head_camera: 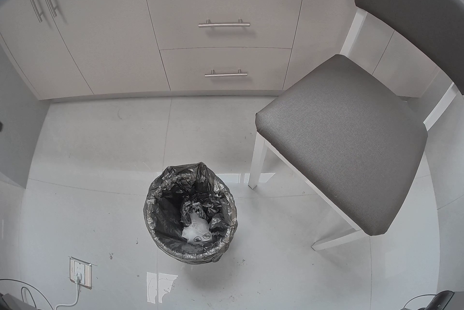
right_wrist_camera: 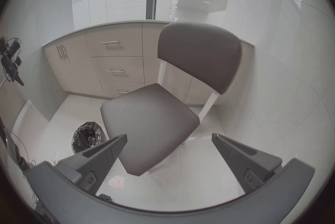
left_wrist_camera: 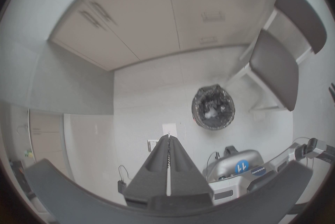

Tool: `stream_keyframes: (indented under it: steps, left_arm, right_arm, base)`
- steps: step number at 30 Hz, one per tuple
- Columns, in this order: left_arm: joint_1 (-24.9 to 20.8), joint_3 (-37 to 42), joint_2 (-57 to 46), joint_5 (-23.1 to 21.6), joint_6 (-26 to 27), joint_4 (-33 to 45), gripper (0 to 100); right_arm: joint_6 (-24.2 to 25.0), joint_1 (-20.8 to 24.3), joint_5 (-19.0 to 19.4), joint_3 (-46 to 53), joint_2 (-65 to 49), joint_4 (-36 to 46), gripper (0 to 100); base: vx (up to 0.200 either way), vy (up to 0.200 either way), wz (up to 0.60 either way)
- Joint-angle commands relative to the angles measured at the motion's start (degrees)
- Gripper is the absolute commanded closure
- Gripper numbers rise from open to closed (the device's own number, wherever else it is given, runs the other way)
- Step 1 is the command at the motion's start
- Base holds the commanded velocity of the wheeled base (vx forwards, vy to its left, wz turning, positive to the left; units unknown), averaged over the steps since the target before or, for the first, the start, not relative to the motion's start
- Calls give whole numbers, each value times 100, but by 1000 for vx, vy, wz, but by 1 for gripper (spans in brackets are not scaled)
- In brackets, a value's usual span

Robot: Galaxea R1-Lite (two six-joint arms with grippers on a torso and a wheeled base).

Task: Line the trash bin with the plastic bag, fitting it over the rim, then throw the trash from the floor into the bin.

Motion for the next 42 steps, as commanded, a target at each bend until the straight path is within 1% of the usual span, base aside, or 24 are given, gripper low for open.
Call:
stream_keyframes:
  steps: [1, 2, 3, 6, 7, 11, 14, 15, 16, 17, 18, 19, 20, 21, 22, 23, 26, 28, 29, 30, 33, 34, 39, 42]
  left_arm:
    - [847, 1243, -4966, 65, 64, -124, 100]
    - [856, 1295, -5001, 65, 55, -133, 100]
    - [1208, 2078, -5511, 48, 3, -379, 100]
    - [1638, 3642, -6469, -40, 55, -889, 100]
    - [1638, 4486, -6996, -93, 73, -1416, 100]
    - [1542, 6727, -8051, 65, 152, -3095, 100]
    - [1515, 7281, -8051, 153, -129, -3490, 100]
    - [1515, 7914, -8051, 144, -235, -4000, 100]
    - [1515, 8204, -8051, 144, -235, -4255, 100]
    - [1515, 8204, -8051, 144, -235, -4255, 100]
    - [1515, 9399, -8051, 144, -6, -5503, 100]
    - [1515, 9460, -8051, 144, 11, -5582, 100]
    - [1515, 10304, -8051, 136, 345, -6698, 100]
    - [1515, 10664, -8051, 127, 468, -7199, 100]
    - [1515, 10664, -8051, 127, 468, -7199, 100]
    - [1507, 11332, -8051, -181, 688, -8456, 100]
    - [1515, 11324, -8051, -1016, 688, -8421, 100]
    - [1515, 11332, -8051, -1068, 688, -8421, 100]
    - [1515, 11324, -8051, -1745, 697, -8412, 100]
    - [1515, 11306, -8051, -2167, 671, -8368, 100]
    - [1515, 11280, -8051, -2308, 644, -8307, 100]
    - [1515, 11209, -8051, -2185, 381, -8166, 100]
    - [1515, 11227, -8051, -1411, -68, -8175, 100]
    - [1507, 11341, -8051, -1534, 231, -8192, 100]
  right_arm:
    - [-210, -1189, 806, -409, -2779, 2436, 0]
    - [-228, -1198, 806, -400, -2805, 2444, 0]
    - [-404, -1365, 849, -330, -3069, 2532, 0]
    - [-579, -1496, 1096, -154, -3455, 2523, 0]
    - [-579, -1514, 1227, -145, -3543, 2559, 0]
    - [-439, -1532, 1227, -198, -3552, 2646, 0]
    - [-342, -1532, 1236, -145, -3552, 2655, 0]
    - [-289, -1532, 1245, -58, -3552, 2655, 0]
    - [-272, -1532, 1245, 4, -3552, 2646, 0]
    - [-272, -1532, 1245, 4, -3552, 2646, 0]
    - [-254, -1532, 1227, 276, -3552, 2594, 0]
    - [-254, -1532, 1227, 294, -3552, 2594, 0]
    - [-237, -1532, 1227, 355, -3552, 2594, 0]
    - [-210, -1532, 1236, 355, -3552, 2585, 0]
    - [-210, -1532, 1236, 355, -3552, 2585, 0]
    - [9, -1532, 1236, 391, -3552, 2488, 0]
    - [352, -1532, 1245, 681, -3552, 2181, 0]
    - [361, -1532, 1245, 698, -3552, 2163, 0]
    - [502, -1532, 1210, 1076, -3552, 1759, 0]
    - [546, -1532, 1192, 1375, -3552, 1346, 0]
    - [519, -1532, 1183, 1612, -3552, 1029, 0]
    - [414, -1532, 1131, 2298, -3552, 291, 0]
    - [335, -1532, 718, 2957, -3552, -685, 0]
    - [326, -1532, 656, 3098, -3552, -904, 0]
  base:
    - [0, 0, 0]
    - [0, 0, 0]
    - [0, 0, 0]
    - [0, 0, 0]
    - [0, 0, 0]
    - [0, 0, 0]
    - [0, 0, 0]
    - [0, 0, 0]
    - [0, 0, 0]
    - [0, 0, 0]
    - [0, 0, 0]
    - [0, 0, 0]
    - [0, 0, 0]
    - [0, 0, 0]
    - [0, 0, 0]
    - [0, 0, 0]
    - [0, 0, 0]
    - [0, 0, 0]
    - [0, 0, 0]
    - [0, 0, 0]
    - [0, 0, 0]
    - [0, 0, 0]
    - [0, 0, 0]
    - [0, 0, 0]
